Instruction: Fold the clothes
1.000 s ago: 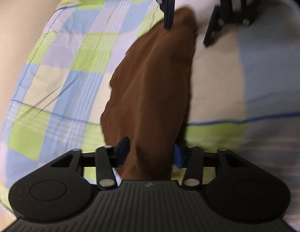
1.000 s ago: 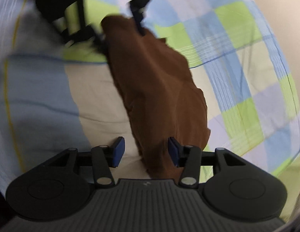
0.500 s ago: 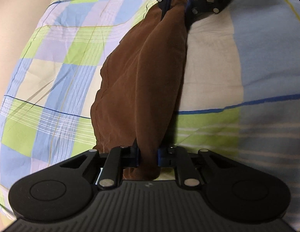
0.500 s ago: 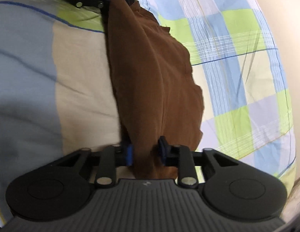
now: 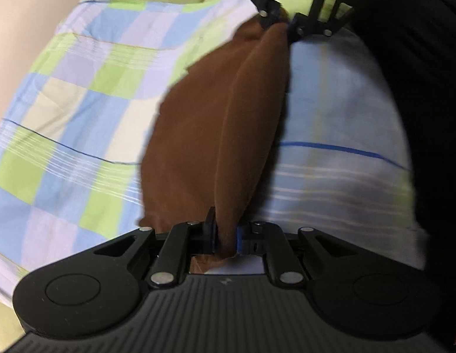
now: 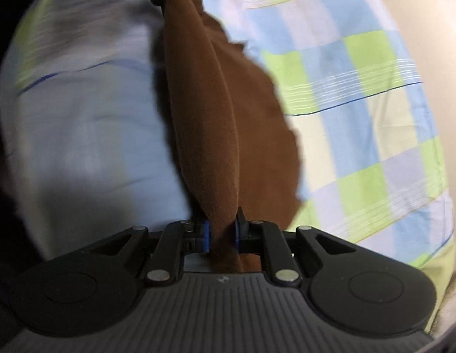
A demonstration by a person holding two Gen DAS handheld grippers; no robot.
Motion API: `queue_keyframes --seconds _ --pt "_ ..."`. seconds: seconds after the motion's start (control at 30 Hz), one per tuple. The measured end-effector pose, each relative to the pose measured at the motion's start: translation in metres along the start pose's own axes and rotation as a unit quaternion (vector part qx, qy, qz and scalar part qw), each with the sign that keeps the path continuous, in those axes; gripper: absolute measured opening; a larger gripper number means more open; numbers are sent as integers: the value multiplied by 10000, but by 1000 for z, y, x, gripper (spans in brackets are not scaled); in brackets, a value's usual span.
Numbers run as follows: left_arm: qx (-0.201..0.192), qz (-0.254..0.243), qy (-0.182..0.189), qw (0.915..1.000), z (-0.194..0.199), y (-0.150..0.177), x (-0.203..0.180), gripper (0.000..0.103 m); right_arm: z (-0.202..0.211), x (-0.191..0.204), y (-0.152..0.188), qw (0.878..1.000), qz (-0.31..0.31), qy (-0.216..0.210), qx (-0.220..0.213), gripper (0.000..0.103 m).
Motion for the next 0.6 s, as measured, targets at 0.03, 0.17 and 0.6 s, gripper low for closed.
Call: queue_keyframes --seconds 0.03,0.17,0.6 --pt "-6 109 -30 9999 0 1 0 17 3 1 0 10000 -54 27 27 16" --pt "-152 891 150 9958 15 19 16 31 20 -4 0 9988 -477 21 133 21" --pt "-884 3422 272 9351 39 24 61 33 63 -53 6 8888 -4471 -424 -911 21"
Point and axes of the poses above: each gripper's, at about its wrist camera, not at the fingertips, and z roughly against the way its jaws point, x to its left, y to its underside, the point moved 2 cm from there along -z, roughly the way its jaws point, and after that the axes turned 12 degrees about -z, right-handed, at the moved point
